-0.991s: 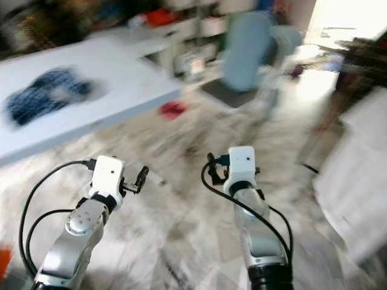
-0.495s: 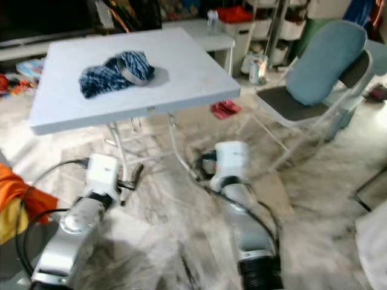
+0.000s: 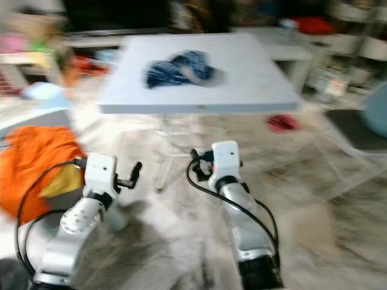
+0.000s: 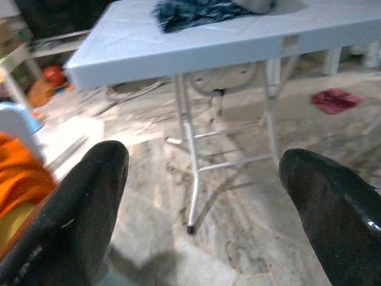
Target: Hang hanger
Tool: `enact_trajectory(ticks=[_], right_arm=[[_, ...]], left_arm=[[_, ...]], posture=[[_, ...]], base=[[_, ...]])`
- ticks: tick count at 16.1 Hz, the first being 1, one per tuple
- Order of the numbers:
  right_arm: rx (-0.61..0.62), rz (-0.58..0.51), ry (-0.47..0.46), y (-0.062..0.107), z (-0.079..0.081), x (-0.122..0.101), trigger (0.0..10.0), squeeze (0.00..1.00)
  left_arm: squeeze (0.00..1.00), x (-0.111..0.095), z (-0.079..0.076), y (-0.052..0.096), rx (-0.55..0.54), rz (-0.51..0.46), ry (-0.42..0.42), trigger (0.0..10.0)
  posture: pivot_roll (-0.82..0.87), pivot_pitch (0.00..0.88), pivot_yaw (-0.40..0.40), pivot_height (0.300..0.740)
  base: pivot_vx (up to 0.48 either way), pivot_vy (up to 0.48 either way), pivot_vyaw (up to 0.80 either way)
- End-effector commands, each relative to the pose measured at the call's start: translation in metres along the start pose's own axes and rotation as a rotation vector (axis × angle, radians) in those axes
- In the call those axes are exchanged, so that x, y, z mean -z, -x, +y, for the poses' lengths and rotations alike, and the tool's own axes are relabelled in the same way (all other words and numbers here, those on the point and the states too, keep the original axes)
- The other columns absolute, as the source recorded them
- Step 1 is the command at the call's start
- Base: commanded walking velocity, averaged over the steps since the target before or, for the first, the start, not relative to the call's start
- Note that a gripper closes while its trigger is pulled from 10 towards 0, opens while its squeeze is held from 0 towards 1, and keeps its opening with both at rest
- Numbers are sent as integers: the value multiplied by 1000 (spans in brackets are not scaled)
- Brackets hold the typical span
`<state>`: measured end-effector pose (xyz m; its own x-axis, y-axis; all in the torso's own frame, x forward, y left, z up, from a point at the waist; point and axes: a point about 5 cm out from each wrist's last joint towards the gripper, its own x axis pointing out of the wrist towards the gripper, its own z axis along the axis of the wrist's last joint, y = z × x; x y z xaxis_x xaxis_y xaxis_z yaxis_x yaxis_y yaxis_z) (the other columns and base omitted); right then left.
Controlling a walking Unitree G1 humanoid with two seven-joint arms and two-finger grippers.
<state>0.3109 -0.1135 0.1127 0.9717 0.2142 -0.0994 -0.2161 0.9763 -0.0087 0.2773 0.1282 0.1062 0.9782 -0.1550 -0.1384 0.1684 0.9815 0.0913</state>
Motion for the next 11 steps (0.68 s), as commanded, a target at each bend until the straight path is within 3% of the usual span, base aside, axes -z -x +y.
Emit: enact_trajectory(ticks=[1,5,11], right_arm=[[3,-19,-15,1,-3,-3,10000,0],[-1,-29,-40,1,-2,-4,10000,0],[-10,-29,-45,2,-1,-5,10000,0]], left_arm=[[0,-2,-2,0,1,-11,-27,10000],[0,-2,-2,0,2,-12,-19,10000],[0,1,0,1,1,5,-5,10000]], posture=[[-33,0,-20,740],[-33,0,-20,740],[-32,0,-23,740]], base=[[0,0,425],[0,208,0],[0,442,0]])
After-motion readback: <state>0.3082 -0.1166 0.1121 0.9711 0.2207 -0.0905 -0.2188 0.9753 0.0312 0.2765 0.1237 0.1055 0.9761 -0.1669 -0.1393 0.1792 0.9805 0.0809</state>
